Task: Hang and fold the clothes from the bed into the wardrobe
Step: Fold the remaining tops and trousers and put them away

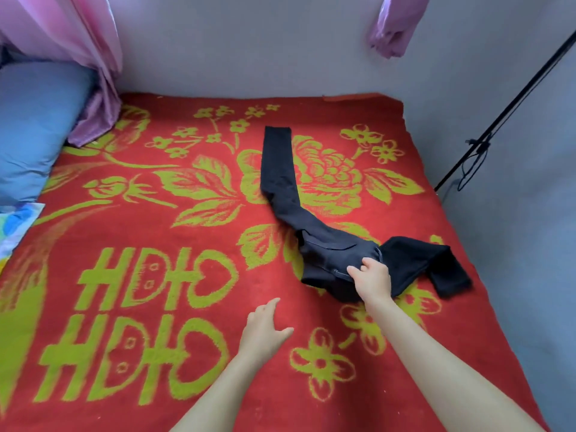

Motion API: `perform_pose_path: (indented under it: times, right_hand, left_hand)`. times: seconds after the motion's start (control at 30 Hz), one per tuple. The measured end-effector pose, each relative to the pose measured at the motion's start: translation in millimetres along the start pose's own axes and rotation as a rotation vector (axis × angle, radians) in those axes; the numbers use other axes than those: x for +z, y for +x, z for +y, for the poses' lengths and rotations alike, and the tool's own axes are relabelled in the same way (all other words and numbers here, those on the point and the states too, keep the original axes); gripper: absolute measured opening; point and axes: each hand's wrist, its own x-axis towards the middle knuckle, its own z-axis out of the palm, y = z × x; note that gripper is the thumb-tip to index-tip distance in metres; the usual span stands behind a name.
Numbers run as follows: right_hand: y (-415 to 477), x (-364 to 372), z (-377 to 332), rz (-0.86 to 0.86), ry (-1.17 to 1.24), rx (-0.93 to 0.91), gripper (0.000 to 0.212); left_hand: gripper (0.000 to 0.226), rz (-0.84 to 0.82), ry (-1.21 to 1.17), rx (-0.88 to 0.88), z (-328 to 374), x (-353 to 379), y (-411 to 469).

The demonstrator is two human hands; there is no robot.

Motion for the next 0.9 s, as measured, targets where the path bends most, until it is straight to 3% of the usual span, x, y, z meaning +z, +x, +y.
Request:
perform_pose_path:
  times: [0.17,0.27,0.37,0.47,0.57,0.77,0.9]
  right_hand:
    - [-83.4,-24.0,-69.3,-0.011,0.371,0.007,0.042]
    - [-136.2,-32.6,-96.0,-0.011,0.535,0.032,0.017]
    - [-181.3,-42.2,-116.8,-0.001,0.698,0.048,0.018]
    - [-211.1,-48.7,-138.3,-0.044,0.756,0.005,0.017]
    - [-222.4,-55.2,-151.4,-0.059,0.73,-0.03,0.014]
    - [-213.5,-68.8,-119.9,-0.1,0.681,0.077,0.009]
    - [-203.3,-67.8,-70.4,-0.098,0.464,0.117,0.026]
  left_hand:
    - [0.113,0.044,-0.008,0.343,18.5,-19.1,-40.4]
    - [0.123,0.209,-0.042,0.637,17.4,-42.2,-61.6]
    - [0.116,0.273,-0.13,0.818,15.2,-55.4,-80.5]
    - [0.116,0.146,-0.366,0.852,25.9,-61.4,-104.4]
    - [0.095,0.109,-0.559,0.819,33.1,-69.5,-120.5]
    - [0.072,0.087,-0.421,0.702,16.8,-103.8,-115.6]
    - [0.067,0.093,-0.32,0.605,13.6,-121.1,-115.8]
